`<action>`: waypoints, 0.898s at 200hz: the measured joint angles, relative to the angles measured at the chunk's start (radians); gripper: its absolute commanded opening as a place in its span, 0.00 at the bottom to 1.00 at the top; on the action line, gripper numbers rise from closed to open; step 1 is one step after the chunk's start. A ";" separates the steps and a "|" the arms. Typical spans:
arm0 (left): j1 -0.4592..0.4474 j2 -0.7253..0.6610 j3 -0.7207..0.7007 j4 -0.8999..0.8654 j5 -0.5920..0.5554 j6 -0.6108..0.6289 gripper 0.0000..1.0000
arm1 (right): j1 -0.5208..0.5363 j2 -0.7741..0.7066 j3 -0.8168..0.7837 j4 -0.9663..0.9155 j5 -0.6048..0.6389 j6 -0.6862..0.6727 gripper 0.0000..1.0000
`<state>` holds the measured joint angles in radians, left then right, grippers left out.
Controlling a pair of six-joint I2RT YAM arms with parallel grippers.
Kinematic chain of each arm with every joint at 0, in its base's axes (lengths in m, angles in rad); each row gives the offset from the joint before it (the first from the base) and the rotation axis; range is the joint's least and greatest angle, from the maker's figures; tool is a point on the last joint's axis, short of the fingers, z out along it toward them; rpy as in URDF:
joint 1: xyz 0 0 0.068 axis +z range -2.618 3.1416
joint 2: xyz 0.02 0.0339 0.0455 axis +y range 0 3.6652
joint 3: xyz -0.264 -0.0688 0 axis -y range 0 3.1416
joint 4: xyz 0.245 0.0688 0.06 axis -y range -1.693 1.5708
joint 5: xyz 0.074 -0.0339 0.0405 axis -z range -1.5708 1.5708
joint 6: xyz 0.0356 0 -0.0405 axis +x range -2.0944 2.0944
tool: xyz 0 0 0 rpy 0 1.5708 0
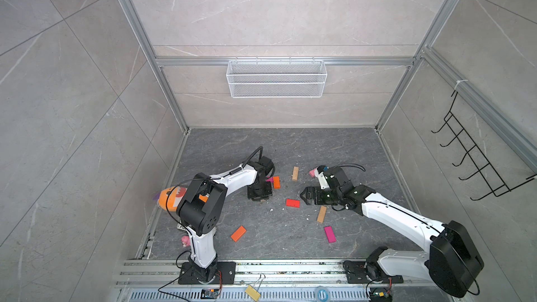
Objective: Assemble the letter p with building blocks
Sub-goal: Assemble the building block at the center of the board.
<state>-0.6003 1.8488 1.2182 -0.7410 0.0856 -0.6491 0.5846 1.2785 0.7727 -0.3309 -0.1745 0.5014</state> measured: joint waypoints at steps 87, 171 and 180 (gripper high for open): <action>0.000 0.034 0.035 -0.018 -0.005 0.007 0.18 | 0.000 0.000 -0.023 0.000 -0.018 0.003 1.00; 0.000 0.055 0.059 -0.035 -0.013 0.007 0.19 | 0.000 -0.001 -0.027 0.000 -0.025 0.003 1.00; 0.000 0.056 0.061 -0.038 -0.014 0.007 0.19 | 0.000 -0.001 -0.028 0.000 -0.025 0.003 1.00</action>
<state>-0.6003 1.9049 1.2793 -0.7788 0.0715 -0.6422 0.5846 1.2778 0.7448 -0.3305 -0.1993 0.5049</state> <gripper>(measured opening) 0.265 0.995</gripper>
